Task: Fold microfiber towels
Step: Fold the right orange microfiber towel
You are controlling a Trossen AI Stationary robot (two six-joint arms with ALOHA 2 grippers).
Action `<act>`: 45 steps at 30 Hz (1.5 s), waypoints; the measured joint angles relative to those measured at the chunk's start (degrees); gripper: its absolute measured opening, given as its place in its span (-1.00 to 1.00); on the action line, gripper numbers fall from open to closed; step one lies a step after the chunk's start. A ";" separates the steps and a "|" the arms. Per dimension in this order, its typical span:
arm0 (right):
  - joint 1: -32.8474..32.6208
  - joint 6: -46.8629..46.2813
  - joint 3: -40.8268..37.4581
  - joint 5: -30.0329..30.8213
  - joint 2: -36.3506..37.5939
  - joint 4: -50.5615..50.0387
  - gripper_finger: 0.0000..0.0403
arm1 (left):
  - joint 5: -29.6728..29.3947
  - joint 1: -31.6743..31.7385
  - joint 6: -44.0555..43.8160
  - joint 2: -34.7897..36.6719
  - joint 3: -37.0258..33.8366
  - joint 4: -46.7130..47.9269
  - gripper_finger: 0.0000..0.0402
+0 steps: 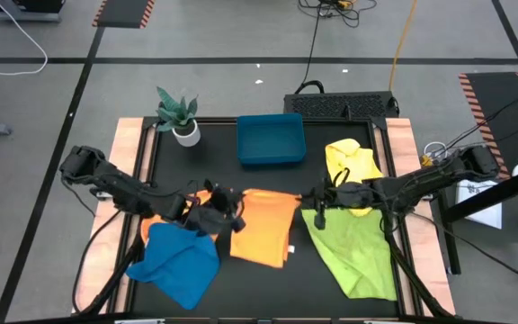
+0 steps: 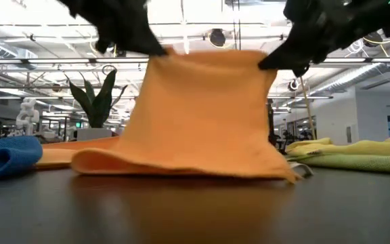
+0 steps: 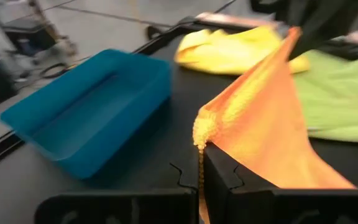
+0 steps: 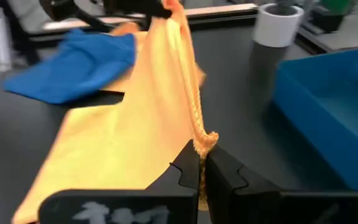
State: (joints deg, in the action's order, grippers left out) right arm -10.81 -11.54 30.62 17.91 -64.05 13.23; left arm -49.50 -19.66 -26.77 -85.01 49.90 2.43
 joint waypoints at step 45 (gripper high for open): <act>-8.76 -5.67 -5.82 -20.85 -35.30 38.50 -0.55 | 17.91 -12.54 6.09 -11.89 -22.48 -41.22 -0.74</act>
State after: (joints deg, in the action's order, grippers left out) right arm -19.57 -17.21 24.80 -2.93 -99.34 51.73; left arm -31.59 -32.19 -20.69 -96.90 27.42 -38.79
